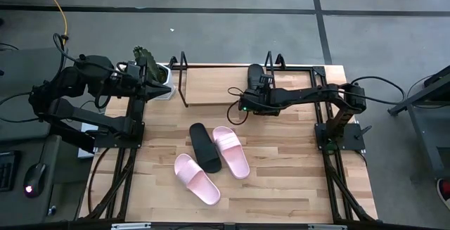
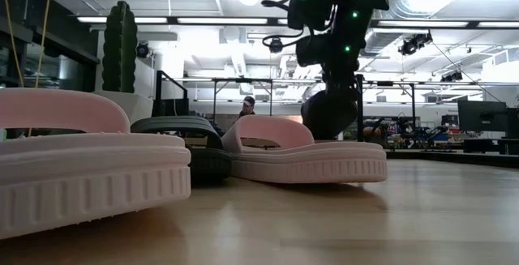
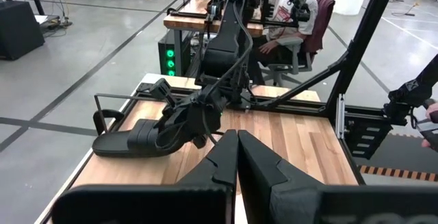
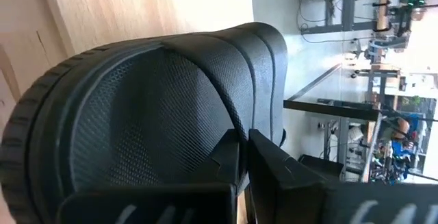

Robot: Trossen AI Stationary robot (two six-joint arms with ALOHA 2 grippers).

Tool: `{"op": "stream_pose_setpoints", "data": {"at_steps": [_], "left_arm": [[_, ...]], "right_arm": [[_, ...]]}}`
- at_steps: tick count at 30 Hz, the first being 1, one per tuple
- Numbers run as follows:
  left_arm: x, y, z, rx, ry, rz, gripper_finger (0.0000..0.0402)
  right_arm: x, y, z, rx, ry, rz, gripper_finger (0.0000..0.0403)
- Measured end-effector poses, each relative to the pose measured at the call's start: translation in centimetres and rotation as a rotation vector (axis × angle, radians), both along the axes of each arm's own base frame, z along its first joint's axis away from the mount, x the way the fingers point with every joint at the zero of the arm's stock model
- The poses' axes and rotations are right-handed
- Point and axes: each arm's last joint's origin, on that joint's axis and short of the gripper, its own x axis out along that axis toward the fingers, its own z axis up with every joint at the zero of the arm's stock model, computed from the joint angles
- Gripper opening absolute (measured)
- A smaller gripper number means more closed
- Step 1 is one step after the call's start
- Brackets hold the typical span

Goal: Pick and place slides into the shelf
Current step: Put the right black slides on the shelf

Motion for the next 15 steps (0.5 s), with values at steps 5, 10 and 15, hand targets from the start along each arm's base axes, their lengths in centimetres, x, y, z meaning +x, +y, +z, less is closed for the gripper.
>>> {"op": "stream_pose_setpoints", "data": {"at_steps": [5, 10, 15], "left_arm": [[0.0, 0.0, -0.1, -0.001, 0.007, 0.000, 0.0001], [0.0, 0.0, -0.1, -0.001, 0.007, 0.000, 0.0001], [0.0, 0.0, -0.1, -0.001, 0.007, 0.000, 0.0001]], "right_arm": [[-0.2, -0.9, 0.0, 0.022, 0.003, -0.017, 0.0000], [-0.3, -1.6, -0.1, 0.069, -0.004, -0.029, 0.0000], [-0.3, -1.9, -0.2, 0.127, 0.002, 0.009, 0.0000]]}}
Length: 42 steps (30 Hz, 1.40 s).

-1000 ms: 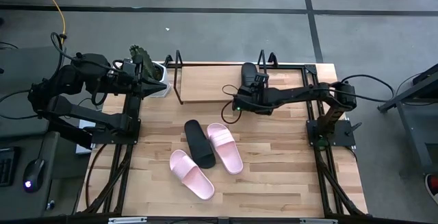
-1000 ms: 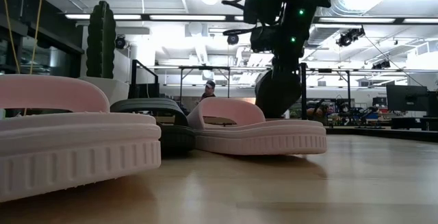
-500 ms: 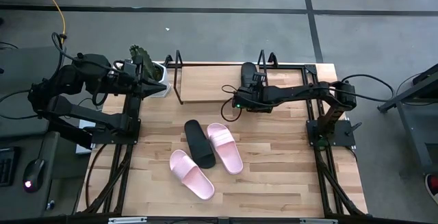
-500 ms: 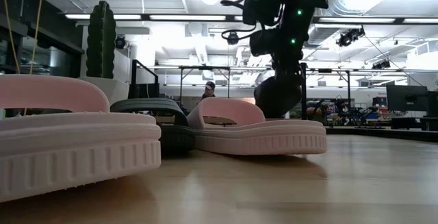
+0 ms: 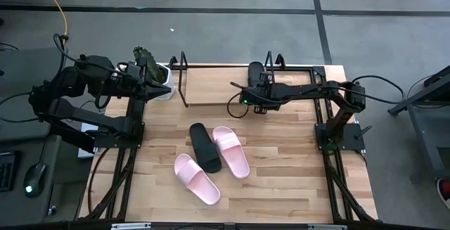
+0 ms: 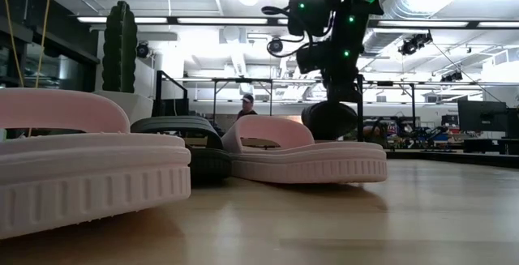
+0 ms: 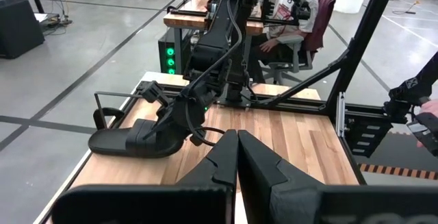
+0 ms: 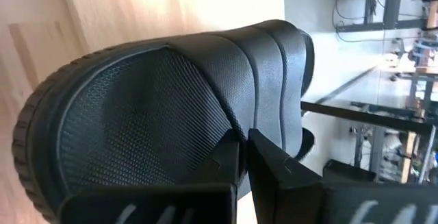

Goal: Pick and place slides into the shelf
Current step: Put the right black slides on the shelf

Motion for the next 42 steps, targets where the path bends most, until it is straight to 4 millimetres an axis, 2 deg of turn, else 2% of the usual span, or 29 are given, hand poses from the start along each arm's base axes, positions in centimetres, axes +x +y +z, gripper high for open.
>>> {"op": "stream_pose_setpoints", "data": {"at_steps": [13, 25, 42], "left_arm": [[0.00, 0.00, -0.01, 0.000, 0.001, 0.000, 0.0001], [-0.01, 0.00, -0.06, -0.001, 0.006, 0.000, 0.0001], [-0.08, -0.01, -0.29, -0.004, 0.030, 0.000, 0.0001]], "right_arm": [[0.00, 0.13, -0.14, 0.055, -0.011, 0.008, 0.0004], [-0.20, 0.19, -0.26, 0.085, 0.001, 0.004, 0.0078], [-0.42, 0.68, -0.60, 0.229, 0.005, 0.025, 0.0123]]}}
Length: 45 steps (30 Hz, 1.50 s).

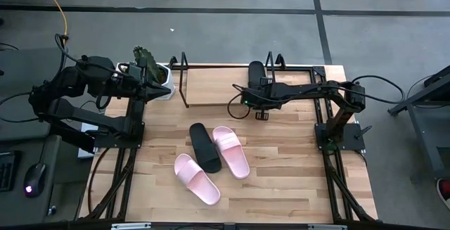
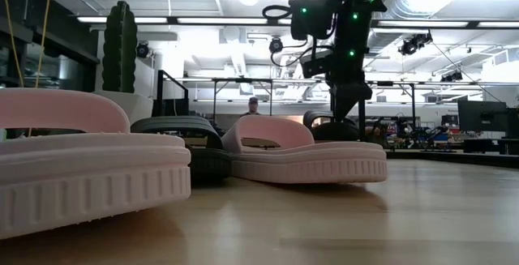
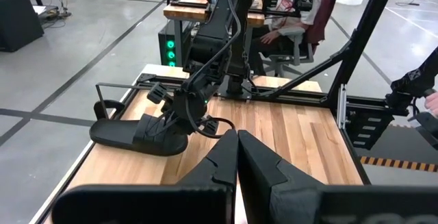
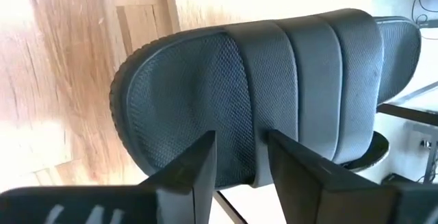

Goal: Pick and place slides into the shelf
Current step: Put the right black slides on the shelf, then put the black slides on the shelf

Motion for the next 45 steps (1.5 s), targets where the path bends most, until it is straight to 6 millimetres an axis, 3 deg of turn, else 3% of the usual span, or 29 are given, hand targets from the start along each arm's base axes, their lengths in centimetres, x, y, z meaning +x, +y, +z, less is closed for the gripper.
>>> {"op": "stream_pose_setpoints", "data": {"at_steps": [10, 22, 34, 45], "left_arm": [[0.0, 0.0, 0.0, 0.000, 0.000, 0.000, 0.0001], [0.0, 0.0, 0.0, 0.000, 0.003, 0.000, 0.0001], [-0.2, 0.0, -0.6, -0.008, 0.067, 0.000, 0.0001], [-0.2, 0.0, -0.6, -0.008, 0.067, 0.000, 0.0001]], "right_arm": [[-0.2, 0.4, 0.0, -0.012, 0.021, -0.006, 0.0131], [0.8, 3.9, 0.9, -0.040, -0.024, 0.042, 0.0131], [2.6, 9.6, 3.4, 0.028, -0.177, 0.185, 0.0131], [3.3, 15.9, 4.2, 0.058, -0.327, 0.398, 0.0131]]}}
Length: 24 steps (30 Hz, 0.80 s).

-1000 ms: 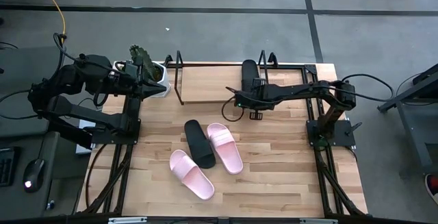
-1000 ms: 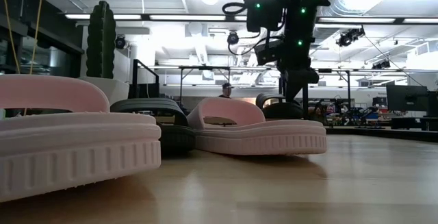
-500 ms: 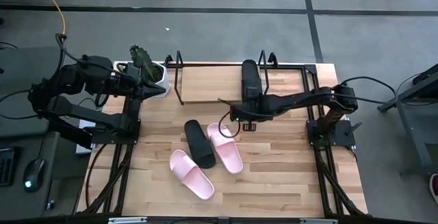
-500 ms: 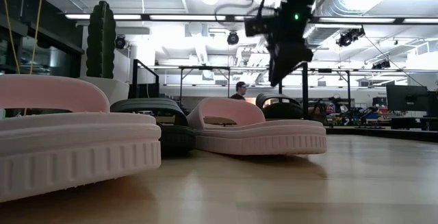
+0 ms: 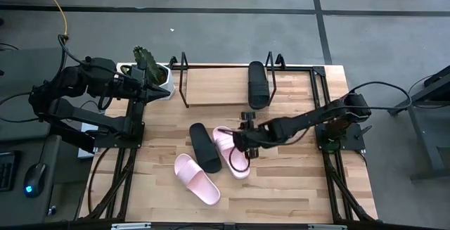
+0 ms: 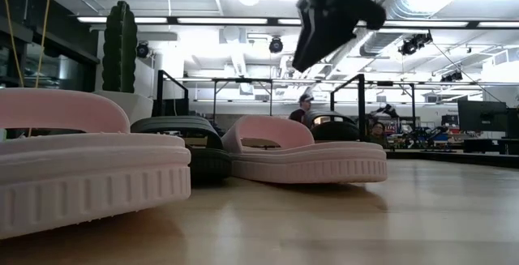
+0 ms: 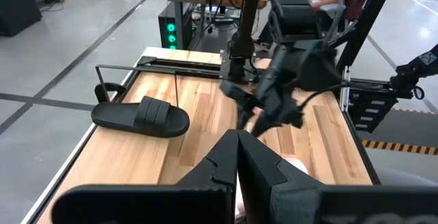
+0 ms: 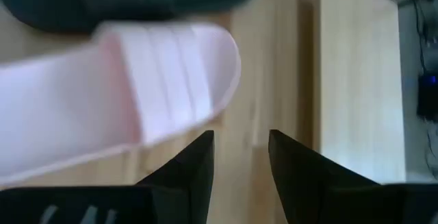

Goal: Pick and place slides into the shelf
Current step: Put the black slides on the shelf

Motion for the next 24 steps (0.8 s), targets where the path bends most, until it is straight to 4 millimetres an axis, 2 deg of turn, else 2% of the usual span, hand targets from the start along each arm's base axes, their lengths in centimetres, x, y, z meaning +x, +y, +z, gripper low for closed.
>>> {"op": "stream_pose_setpoints", "data": {"at_steps": [6, 10, 24], "left_arm": [[0.1, 0.0, -0.2, -0.014, 0.012, 0.004, 0.0001], [0.6, 0.0, -1.2, -0.061, 0.046, -0.004, 0.0001], [3.2, 0.2, -8.4, -0.198, 0.259, 0.003, 0.0001]], "right_arm": [[-0.2, 1.8, 0.2, -0.010, -0.042, 0.040, 0.0131], [-0.3, 2.3, 0.2, -0.019, -0.044, 0.050, 0.0131], [-0.1, 2.5, 0.4, -0.007, -0.075, 0.045, 0.0131]]}}
